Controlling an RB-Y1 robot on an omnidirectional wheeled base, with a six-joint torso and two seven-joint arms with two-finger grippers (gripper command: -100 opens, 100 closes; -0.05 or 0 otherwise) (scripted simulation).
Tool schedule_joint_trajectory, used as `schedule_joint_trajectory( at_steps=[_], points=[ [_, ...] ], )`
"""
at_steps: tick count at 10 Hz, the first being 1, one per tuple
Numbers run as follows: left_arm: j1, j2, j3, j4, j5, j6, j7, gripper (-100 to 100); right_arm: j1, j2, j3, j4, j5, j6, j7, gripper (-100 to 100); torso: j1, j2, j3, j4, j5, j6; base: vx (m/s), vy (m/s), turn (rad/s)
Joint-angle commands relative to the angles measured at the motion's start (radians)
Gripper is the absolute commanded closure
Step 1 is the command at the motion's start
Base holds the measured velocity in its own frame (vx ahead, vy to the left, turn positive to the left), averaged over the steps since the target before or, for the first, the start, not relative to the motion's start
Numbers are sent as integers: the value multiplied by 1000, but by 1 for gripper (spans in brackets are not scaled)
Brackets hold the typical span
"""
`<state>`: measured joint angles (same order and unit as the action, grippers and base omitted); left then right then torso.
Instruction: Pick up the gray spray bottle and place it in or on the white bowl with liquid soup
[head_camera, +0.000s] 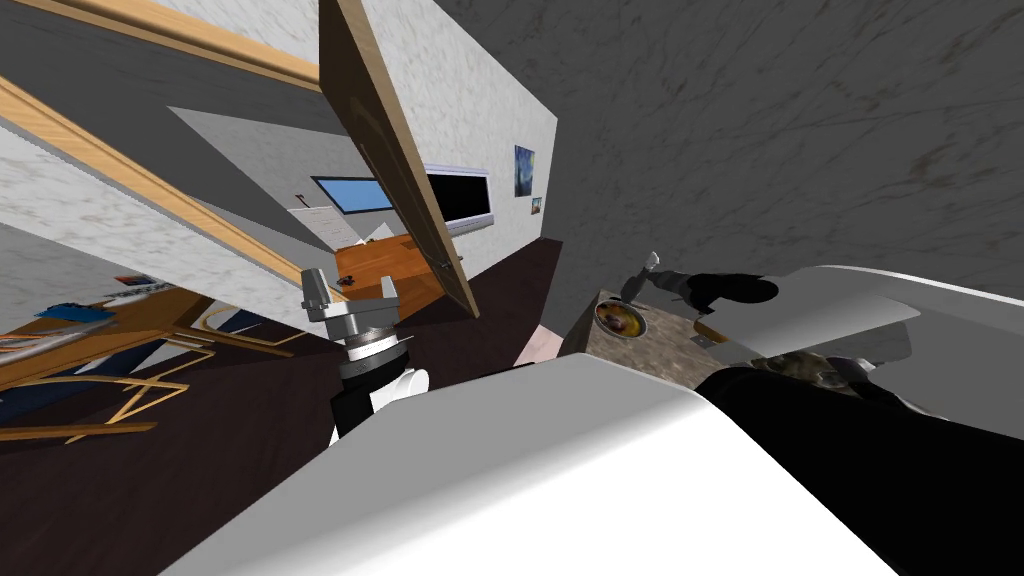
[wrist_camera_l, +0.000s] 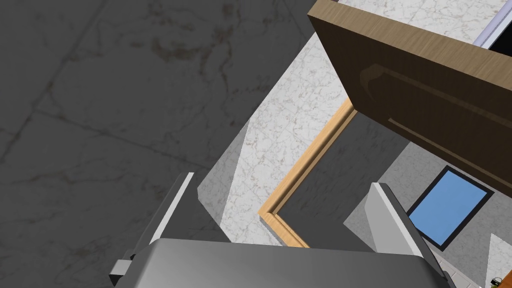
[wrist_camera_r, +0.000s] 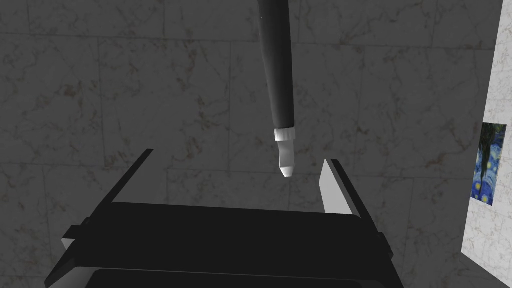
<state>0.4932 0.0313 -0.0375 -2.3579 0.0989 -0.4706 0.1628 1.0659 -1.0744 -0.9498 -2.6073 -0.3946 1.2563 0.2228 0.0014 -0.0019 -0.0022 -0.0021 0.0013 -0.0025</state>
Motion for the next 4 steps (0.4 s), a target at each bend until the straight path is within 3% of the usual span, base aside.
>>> schedule_joint_trajectory(
  at_steps=[1,4],
  points=[
    [0,0,0,0,0,0,0,0,0,0,0,0,0,0,0,0,0,0,0,0,0,0,0,0,0],
    [0,0,0,0,0,0,0,0,0,0,0,0,0,0,0,0,0,0,0,0,0,0,0,0,0]
  ],
)
